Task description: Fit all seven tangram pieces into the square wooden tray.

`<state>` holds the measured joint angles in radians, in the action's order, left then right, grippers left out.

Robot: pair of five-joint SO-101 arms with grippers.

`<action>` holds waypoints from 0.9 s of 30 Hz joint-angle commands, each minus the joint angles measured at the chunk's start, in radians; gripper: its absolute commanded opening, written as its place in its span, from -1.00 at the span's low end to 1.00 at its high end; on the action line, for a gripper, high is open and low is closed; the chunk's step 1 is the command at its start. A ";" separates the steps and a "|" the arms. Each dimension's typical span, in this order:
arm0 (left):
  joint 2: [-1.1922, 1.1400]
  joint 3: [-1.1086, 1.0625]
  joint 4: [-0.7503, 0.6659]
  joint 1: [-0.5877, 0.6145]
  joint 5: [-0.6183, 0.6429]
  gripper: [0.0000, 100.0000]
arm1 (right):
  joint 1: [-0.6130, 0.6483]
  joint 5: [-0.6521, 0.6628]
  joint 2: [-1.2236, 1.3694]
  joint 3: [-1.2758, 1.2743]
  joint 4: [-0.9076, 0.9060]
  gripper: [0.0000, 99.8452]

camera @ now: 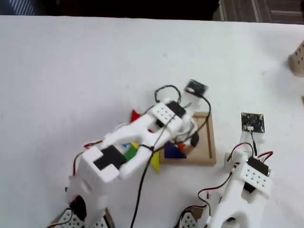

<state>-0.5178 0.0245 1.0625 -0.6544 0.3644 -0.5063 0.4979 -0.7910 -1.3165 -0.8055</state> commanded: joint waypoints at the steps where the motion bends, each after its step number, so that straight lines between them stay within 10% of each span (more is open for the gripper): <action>1: 0.012 0.046 0.000 0.077 0.009 -0.37 | 0.010 0.012 -0.028 0.003 0.007 -0.78; 13: 0.013 0.072 0.003 0.174 0.003 -0.93 | 0.010 0.012 -0.028 0.003 0.007 -0.78; 27: 0.013 0.175 0.140 0.177 0.003 -0.91 | 0.010 0.012 -0.027 0.003 0.008 -0.78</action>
<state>-0.5209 0.1442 1.1914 -0.4948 0.3659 -0.5063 0.4979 -0.7910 -1.3165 -0.8055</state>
